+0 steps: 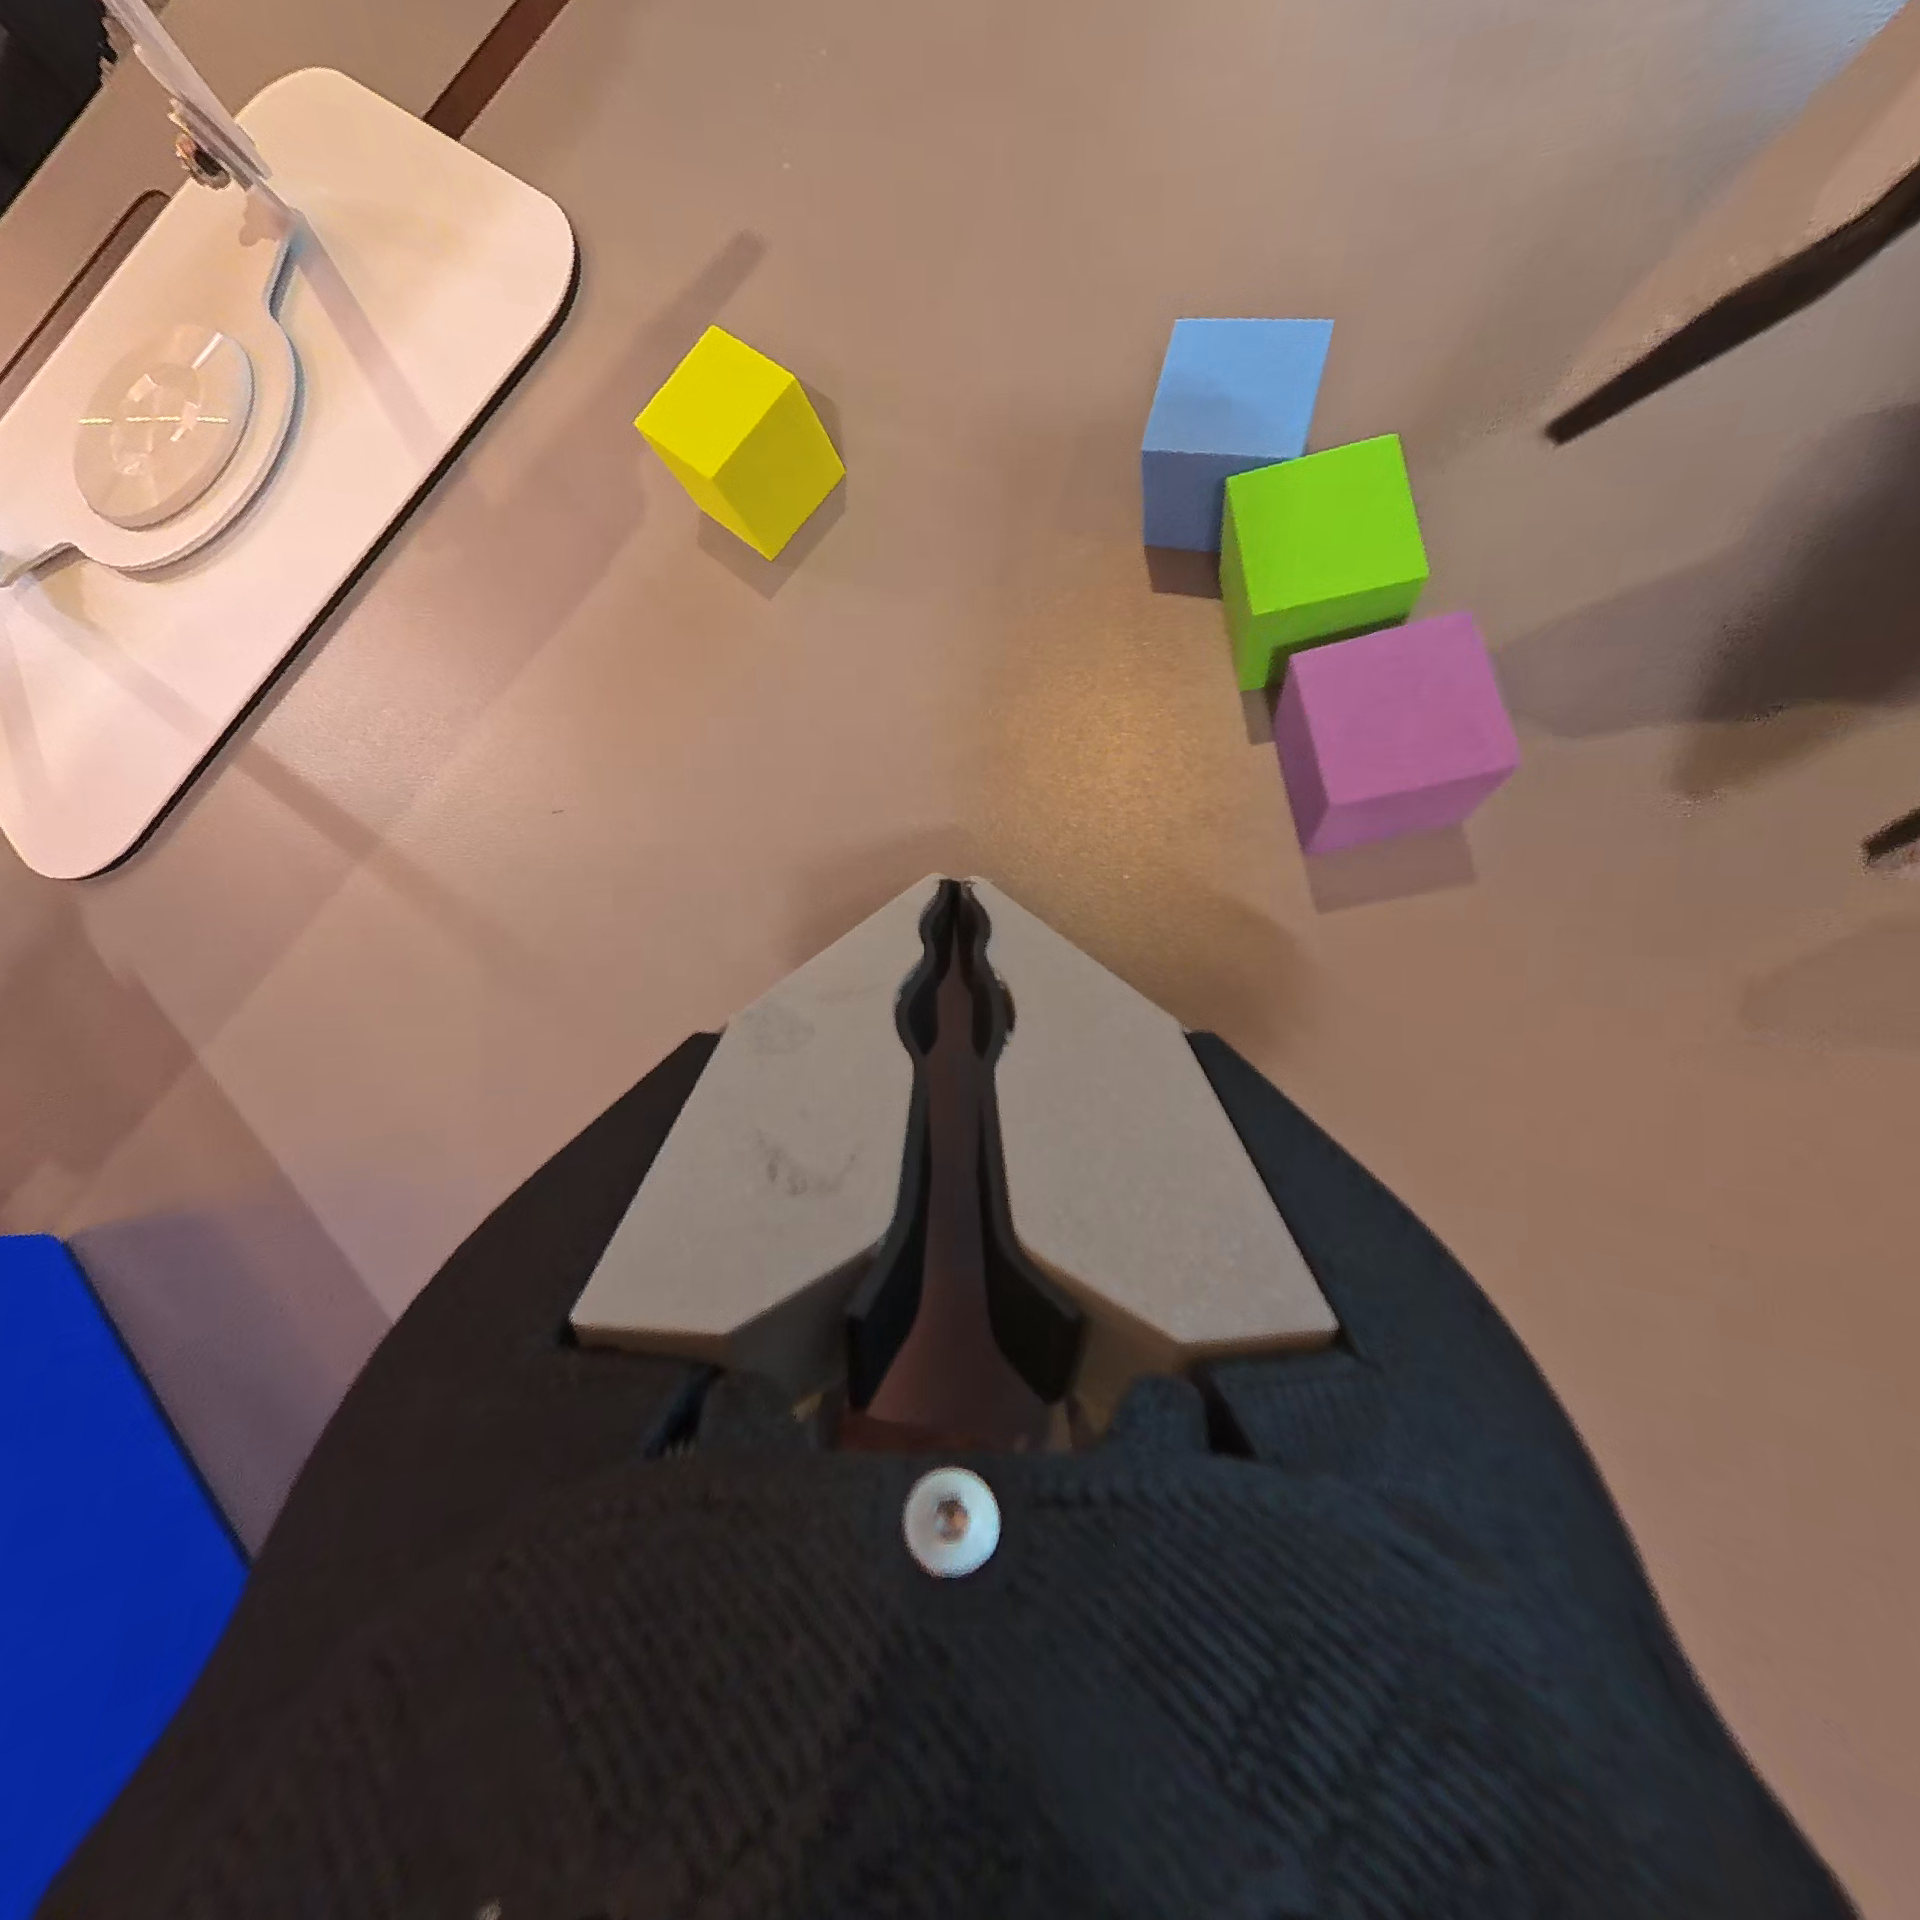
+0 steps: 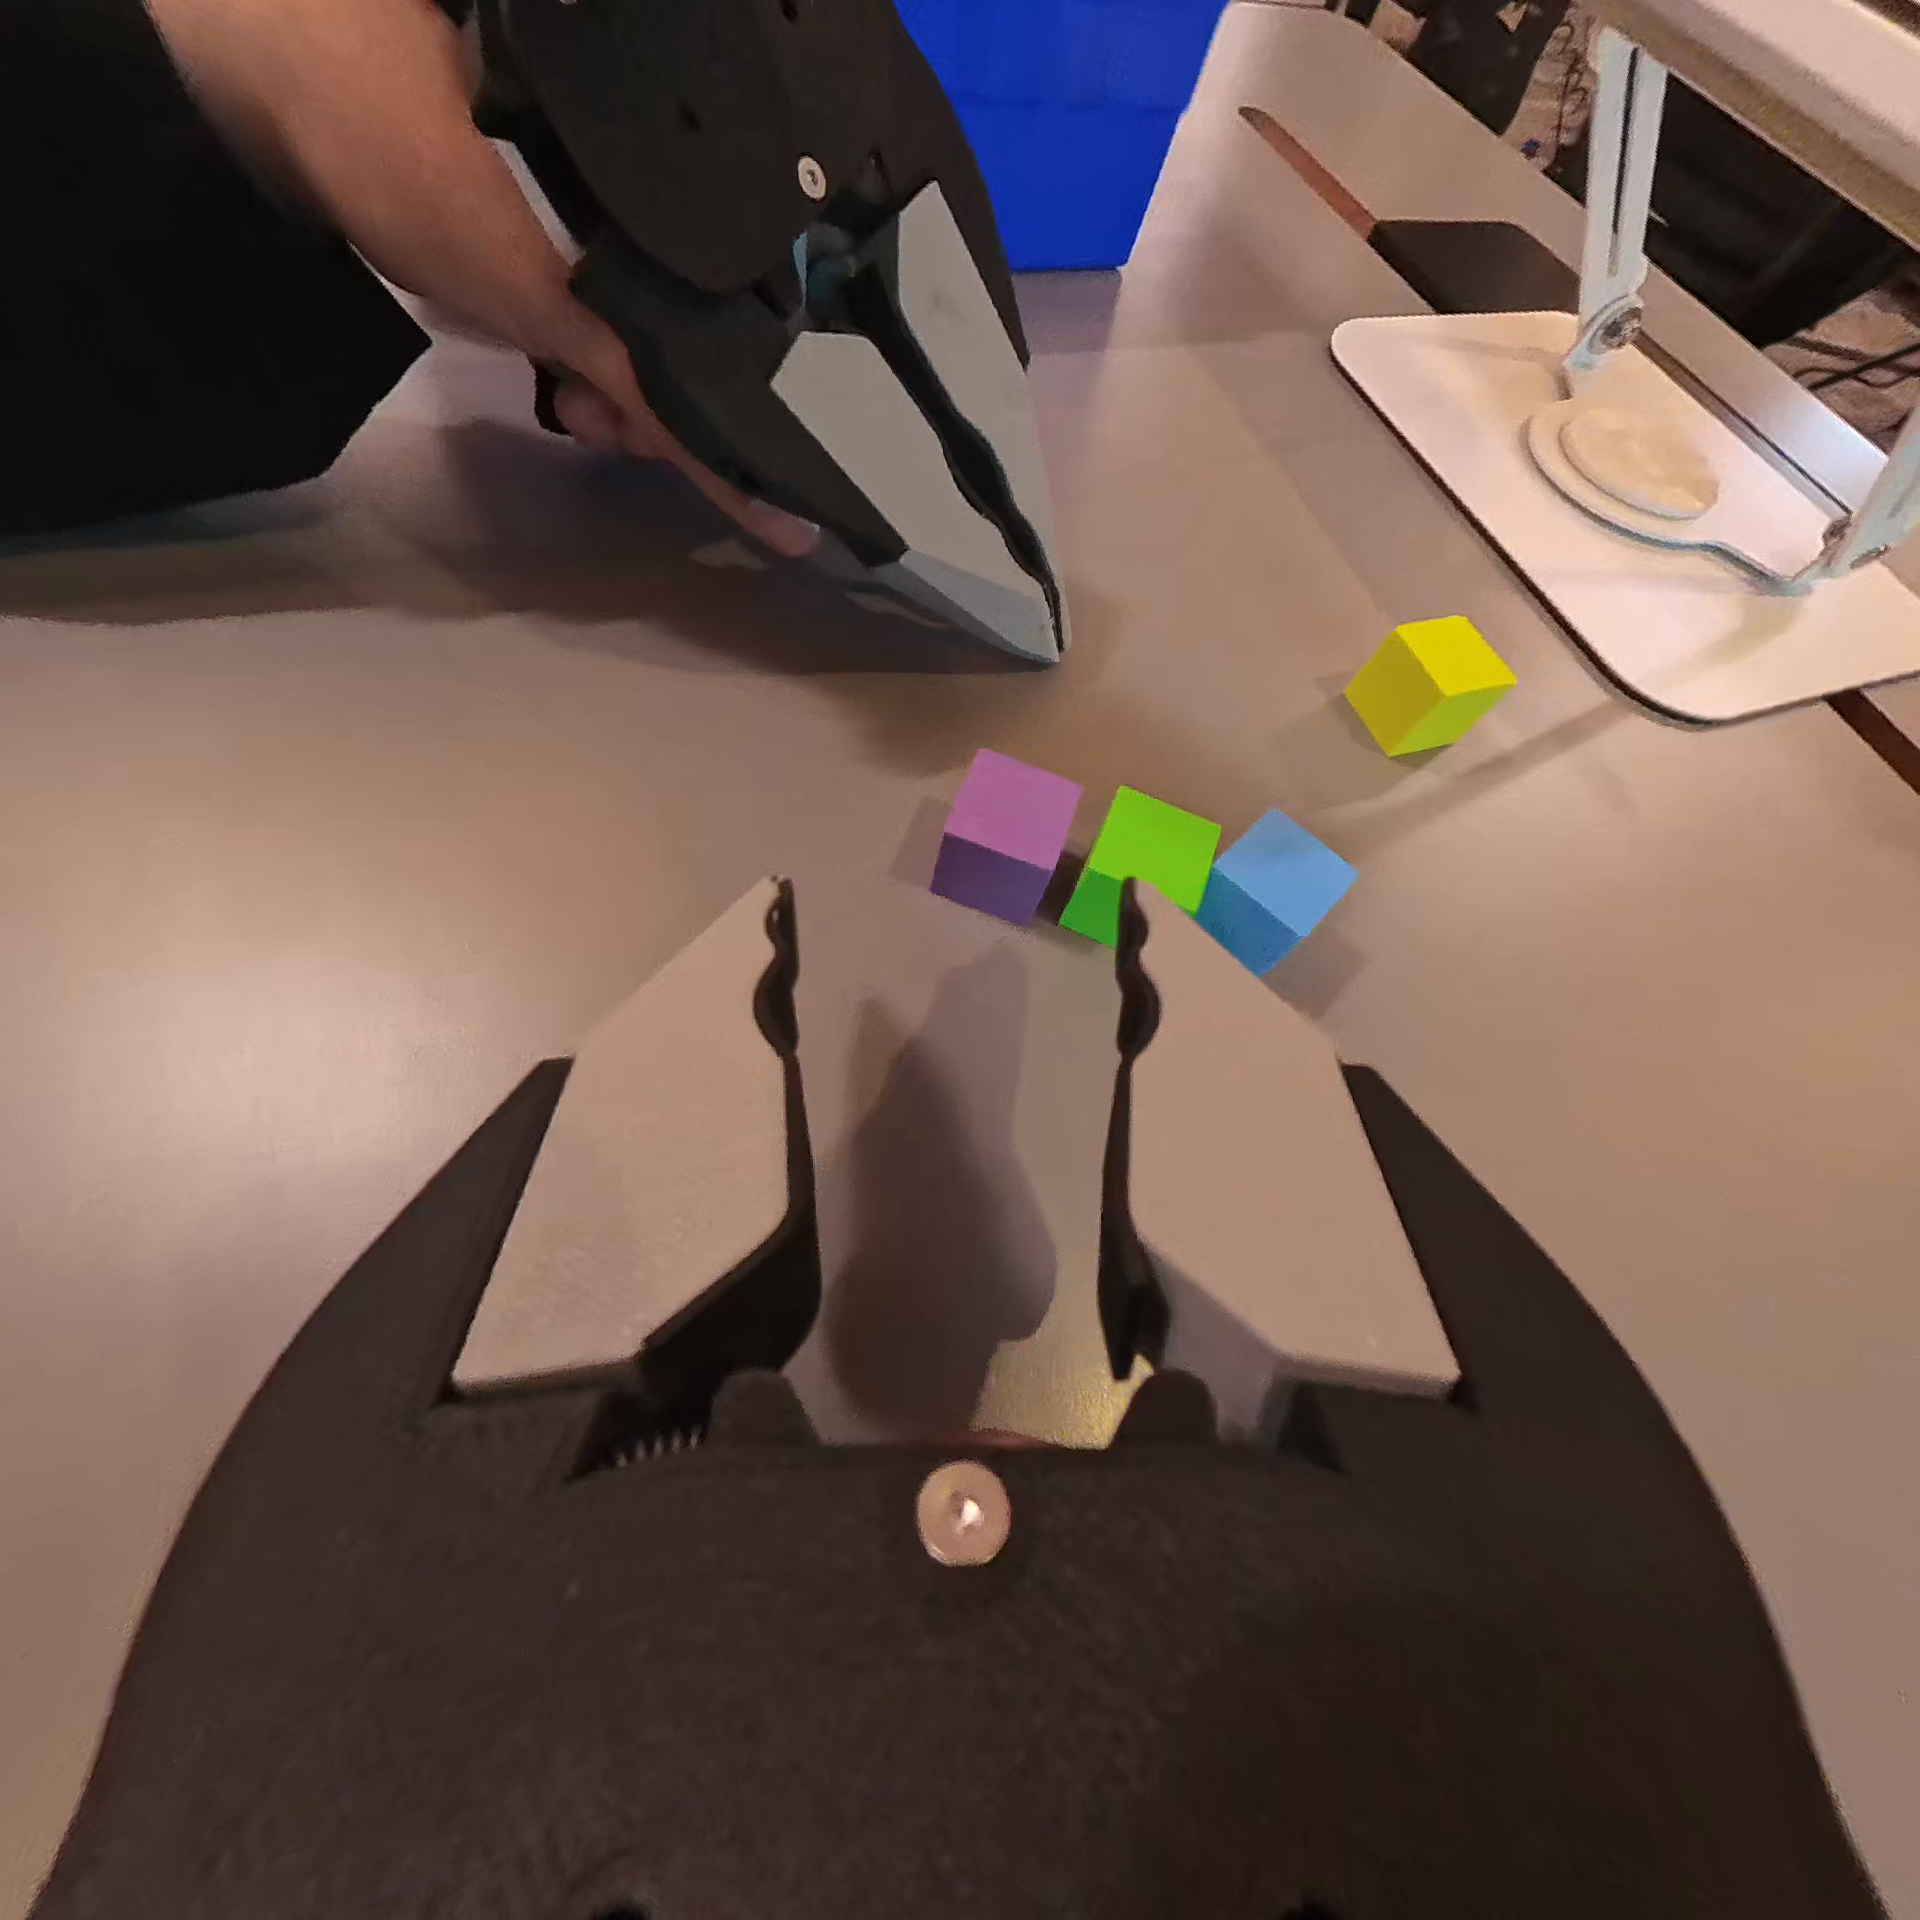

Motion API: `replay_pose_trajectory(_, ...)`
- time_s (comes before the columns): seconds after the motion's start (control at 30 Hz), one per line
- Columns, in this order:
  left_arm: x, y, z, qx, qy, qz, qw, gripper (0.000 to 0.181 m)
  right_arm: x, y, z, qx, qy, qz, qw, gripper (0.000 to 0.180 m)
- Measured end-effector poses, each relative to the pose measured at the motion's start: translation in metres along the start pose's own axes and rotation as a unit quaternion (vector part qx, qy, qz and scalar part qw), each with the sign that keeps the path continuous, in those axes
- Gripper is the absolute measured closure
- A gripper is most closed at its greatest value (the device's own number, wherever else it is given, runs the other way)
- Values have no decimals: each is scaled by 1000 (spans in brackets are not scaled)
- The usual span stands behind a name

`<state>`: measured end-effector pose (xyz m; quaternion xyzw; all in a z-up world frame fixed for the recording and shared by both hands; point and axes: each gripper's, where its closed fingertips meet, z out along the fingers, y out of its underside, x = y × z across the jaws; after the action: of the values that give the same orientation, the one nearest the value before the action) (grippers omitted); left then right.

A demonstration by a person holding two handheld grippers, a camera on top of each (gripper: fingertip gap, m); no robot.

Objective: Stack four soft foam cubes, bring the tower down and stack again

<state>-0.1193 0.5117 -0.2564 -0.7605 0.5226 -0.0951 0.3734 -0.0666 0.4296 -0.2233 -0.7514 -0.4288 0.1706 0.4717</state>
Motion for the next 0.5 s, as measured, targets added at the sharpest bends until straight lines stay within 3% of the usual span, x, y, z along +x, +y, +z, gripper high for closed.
replay_pose_trajectory(0.5,0,0,0,1,1,0,1000,181,14,14,-3,-28,5,41,999,128)
